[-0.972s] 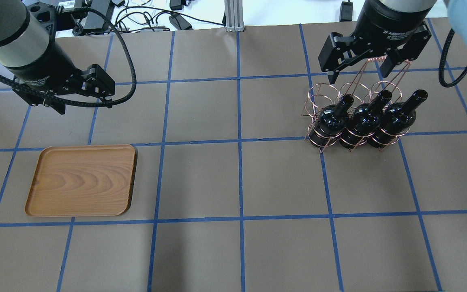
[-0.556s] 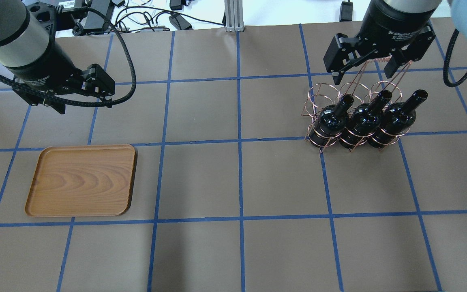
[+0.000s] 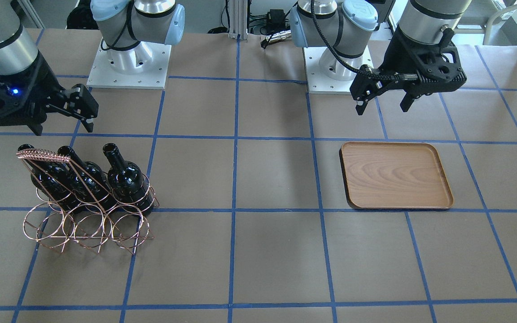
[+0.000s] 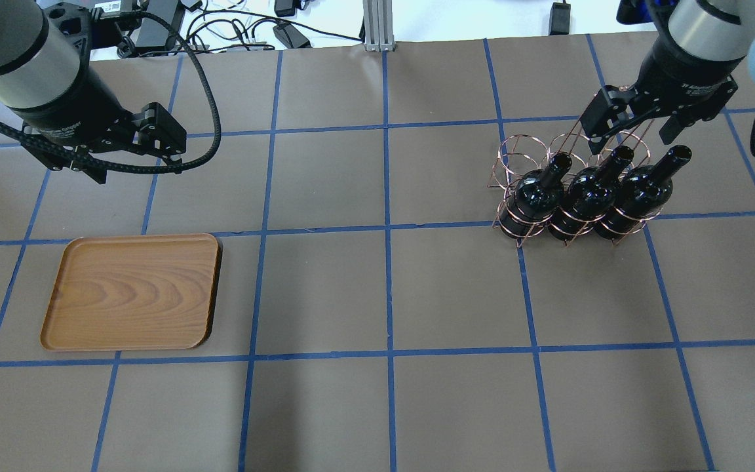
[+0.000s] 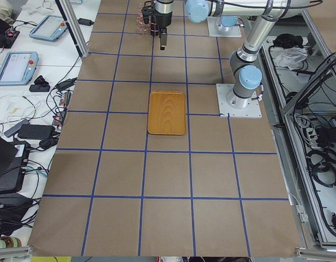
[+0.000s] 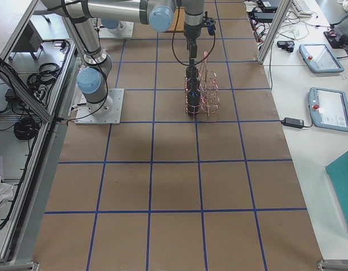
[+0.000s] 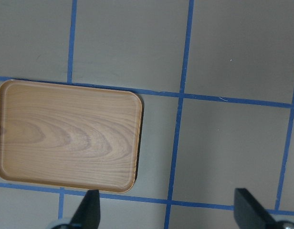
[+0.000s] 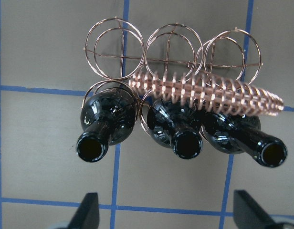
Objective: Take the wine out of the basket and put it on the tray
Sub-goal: 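Lower the right gripper onto the nearest dark wine bottle in the rack and close, then lift the bottle out of the rack with the right gripper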
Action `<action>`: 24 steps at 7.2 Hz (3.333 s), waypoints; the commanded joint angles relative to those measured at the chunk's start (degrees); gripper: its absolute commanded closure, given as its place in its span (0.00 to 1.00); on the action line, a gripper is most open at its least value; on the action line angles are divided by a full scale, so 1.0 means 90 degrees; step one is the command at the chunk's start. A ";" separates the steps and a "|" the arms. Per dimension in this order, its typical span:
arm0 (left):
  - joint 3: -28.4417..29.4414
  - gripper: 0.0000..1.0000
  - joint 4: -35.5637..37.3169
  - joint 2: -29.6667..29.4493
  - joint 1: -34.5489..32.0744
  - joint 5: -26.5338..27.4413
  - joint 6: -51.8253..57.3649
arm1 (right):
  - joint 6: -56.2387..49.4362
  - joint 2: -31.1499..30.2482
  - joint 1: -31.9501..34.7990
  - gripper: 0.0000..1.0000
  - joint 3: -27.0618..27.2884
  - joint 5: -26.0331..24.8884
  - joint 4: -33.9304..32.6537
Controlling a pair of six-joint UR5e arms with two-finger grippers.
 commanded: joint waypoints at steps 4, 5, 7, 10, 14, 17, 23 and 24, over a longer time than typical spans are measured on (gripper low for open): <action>0.0020 0.00 -0.0080 0.0079 0.0045 -0.0020 -0.0062 | -0.0317 0.0447 -0.0060 0.04 0.0199 0.0015 -0.0528; 0.0020 0.00 -0.0080 0.0059 0.0055 -0.0011 -0.0052 | -0.0318 0.0495 -0.0060 0.04 0.0199 0.0015 -0.0567; 0.0010 0.00 -0.0070 0.0059 0.0065 0.0009 -0.0013 | -0.0328 0.0545 -0.0060 0.05 0.0364 -0.0004 -0.0722; 0.0000 0.00 -0.0060 0.0049 0.0065 0.0009 -0.0013 | -0.0444 0.0545 -0.0157 0.25 0.0424 -0.0014 -0.0733; 0.0000 0.00 -0.0080 0.0059 0.0065 0.0018 -0.0003 | -0.0455 0.0545 -0.0157 0.45 0.0424 -0.0005 -0.0684; 0.0000 0.00 -0.0070 0.0059 0.0065 0.0038 0.0026 | -0.0445 0.0545 -0.0157 0.65 0.0424 -0.0024 -0.0665; 0.0000 0.00 -0.0031 0.0049 0.0074 0.0038 0.0045 | -0.0377 0.0243 -0.0128 0.88 -0.1563 -0.0064 0.1290; 0.0000 0.00 -0.0031 0.0049 0.0074 0.0038 0.0045 | -0.0357 0.0020 -0.0118 0.88 -0.1771 -0.0044 0.1723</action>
